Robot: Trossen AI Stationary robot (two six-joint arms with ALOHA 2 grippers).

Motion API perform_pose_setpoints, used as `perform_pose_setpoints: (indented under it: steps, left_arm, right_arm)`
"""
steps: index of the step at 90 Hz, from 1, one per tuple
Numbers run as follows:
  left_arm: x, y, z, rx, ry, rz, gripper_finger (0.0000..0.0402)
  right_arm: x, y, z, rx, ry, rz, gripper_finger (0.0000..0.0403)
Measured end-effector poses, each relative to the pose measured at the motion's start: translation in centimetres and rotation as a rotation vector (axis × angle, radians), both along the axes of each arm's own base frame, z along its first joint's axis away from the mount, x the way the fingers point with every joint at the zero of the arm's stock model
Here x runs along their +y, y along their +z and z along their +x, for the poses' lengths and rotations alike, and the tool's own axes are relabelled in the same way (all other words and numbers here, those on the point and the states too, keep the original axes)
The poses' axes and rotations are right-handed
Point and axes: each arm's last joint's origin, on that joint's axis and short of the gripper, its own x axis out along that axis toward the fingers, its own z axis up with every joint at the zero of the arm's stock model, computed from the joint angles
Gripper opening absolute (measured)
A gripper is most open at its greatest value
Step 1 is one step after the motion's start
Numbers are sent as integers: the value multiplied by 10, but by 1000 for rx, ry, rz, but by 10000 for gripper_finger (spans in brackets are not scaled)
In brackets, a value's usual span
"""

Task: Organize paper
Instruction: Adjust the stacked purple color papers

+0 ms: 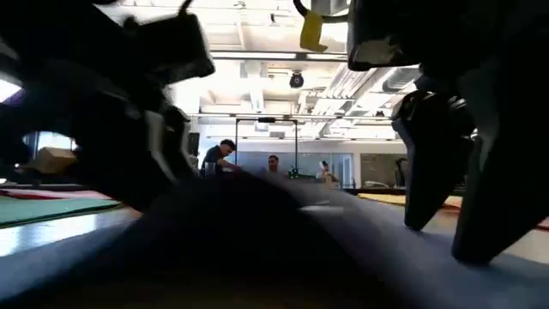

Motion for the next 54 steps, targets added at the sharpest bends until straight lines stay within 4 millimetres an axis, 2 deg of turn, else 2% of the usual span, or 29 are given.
perform_pose_setpoints:
  steps: [15, 31, 54]
  left_arm:
    - [-4, 9, -8, 14, -38, 33, 204]
    - [2, 10, -6, 12, -30, 62, 204]
    - [2, 13, -2, -3, -44, 70, 204]
  right_arm:
    - [-1, 2, 0, 7, -5, 15, 332]
    - [-1, 9, 0, 12, -11, 47, 332]
    - [1, 44, 7, -61, 47, 120, 332]
